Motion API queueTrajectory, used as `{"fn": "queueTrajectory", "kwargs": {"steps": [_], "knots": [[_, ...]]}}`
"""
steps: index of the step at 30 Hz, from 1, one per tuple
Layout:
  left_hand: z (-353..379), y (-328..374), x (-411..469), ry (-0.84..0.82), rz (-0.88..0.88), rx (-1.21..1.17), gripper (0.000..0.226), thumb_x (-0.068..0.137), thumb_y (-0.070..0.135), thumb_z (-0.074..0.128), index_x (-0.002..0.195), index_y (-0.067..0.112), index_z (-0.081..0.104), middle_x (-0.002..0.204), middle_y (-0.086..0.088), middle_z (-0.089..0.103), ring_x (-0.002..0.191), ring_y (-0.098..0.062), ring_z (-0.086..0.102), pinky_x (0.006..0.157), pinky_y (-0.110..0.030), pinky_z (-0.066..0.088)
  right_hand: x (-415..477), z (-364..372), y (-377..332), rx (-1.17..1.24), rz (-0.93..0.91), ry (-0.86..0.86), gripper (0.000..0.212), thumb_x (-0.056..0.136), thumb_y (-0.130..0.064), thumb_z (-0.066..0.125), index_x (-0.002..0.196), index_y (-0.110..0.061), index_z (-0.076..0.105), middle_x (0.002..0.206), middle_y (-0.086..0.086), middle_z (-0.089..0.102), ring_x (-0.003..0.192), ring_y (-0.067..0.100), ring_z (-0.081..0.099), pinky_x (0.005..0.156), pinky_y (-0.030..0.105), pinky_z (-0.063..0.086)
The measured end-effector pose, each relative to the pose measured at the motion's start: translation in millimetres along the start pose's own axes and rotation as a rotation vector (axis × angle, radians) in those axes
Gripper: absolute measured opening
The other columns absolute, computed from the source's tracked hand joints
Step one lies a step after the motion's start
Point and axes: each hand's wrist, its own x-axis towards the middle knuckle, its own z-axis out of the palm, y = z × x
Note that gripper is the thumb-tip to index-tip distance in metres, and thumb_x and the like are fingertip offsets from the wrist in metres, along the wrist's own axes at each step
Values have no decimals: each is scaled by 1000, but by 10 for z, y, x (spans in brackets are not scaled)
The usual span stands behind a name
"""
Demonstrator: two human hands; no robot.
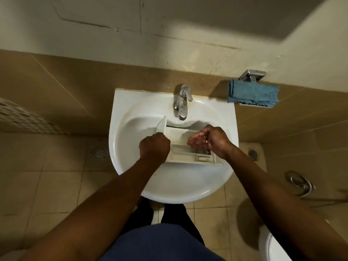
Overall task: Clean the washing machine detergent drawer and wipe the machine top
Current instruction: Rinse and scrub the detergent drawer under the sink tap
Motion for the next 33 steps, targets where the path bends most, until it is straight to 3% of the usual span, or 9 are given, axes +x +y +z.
{"fn": "queueTrajectory", "kwargs": {"steps": [5, 9, 11, 15, 17, 21, 25, 28, 33], "knots": [[-196, -18, -32, -77, -37, -43, 18, 86, -1, 55, 97, 6, 66, 93, -8, 67, 86, -33, 72, 68, -34, 51, -199, -334, 439, -437, -159, 42, 35, 99, -5, 46, 89, 8, 77, 90, 23, 77, 89, 40, 75, 91, 52, 60], [-227, -32, -44, -96, -44, -57, 17, 89, 3, 55, 100, 6, 68, 94, -8, 68, 86, -33, 72, 70, -34, 53, -292, -418, 700, -797, -426, 18, 28, 105, -17, 55, 99, -9, 81, 97, 2, 79, 92, 14, 74, 93, 31, 57], [-241, -33, -49, -102, -43, -70, 14, 90, 5, 56, 97, 6, 68, 91, -8, 68, 84, -32, 72, 69, -34, 54, -407, -456, 723, -997, -499, 26, 29, 106, -26, 54, 101, -15, 81, 98, -3, 77, 91, 7, 69, 86, 24, 53], [-258, -35, -64, -101, -60, -68, 3, 78, 11, 73, 78, 9, 70, 72, -5, 66, 63, -28, 70, 57, -30, 51, -466, -683, 600, -1287, -500, 181, 40, 103, -37, 45, 84, -17, 74, 84, 1, 75, 76, 16, 67, 70, 31, 51], [-232, -35, -69, -99, -46, -57, 6, 81, 6, 67, 86, 7, 70, 79, -6, 67, 70, -29, 71, 61, -31, 52, -498, -654, 543, -1315, -496, 219, 36, 103, -31, 47, 83, -16, 74, 83, 3, 75, 74, 19, 67, 70, 31, 51], [-236, -57, -55, -68, 13, -102, 19, 89, 1, 52, 101, 6, 66, 97, -9, 66, 88, -32, 70, 72, -35, 53, -570, -46, 741, -1696, -567, 153, 31, 101, -16, 46, 87, -8, 72, 79, 9, 71, 71, 25, 70, 70, 33, 57], [-224, -68, -70, -44, 31, -75, 29, 82, -6, 54, 104, 7, 67, 98, -8, 63, 88, -33, 70, 71, -33, 51, -546, 242, 936, -1471, -678, 187, 27, 96, -19, 49, 78, -11, 68, 69, 7, 68, 60, 24, 65, 61, 27, 47], [-237, -70, -69, -69, 48, -76, 29, 81, -7, 55, 105, 7, 67, 102, -9, 63, 91, -34, 70, 72, -35, 53, -549, -8, 861, -1282, -629, 220, 18, 97, -21, 55, 94, -16, 72, 87, 2, 75, 73, 20, 69, 68, 29, 53], [-223, -71, -71, -56, 44, -71, 28, 82, -5, 56, 104, 7, 68, 100, -9, 65, 90, -34, 71, 73, -36, 55, -677, -480, 759, -1297, -508, 413, 20, 94, -32, 58, 98, -24, 75, 90, -4, 77, 79, 20, 72, 70, 32, 58]]}}
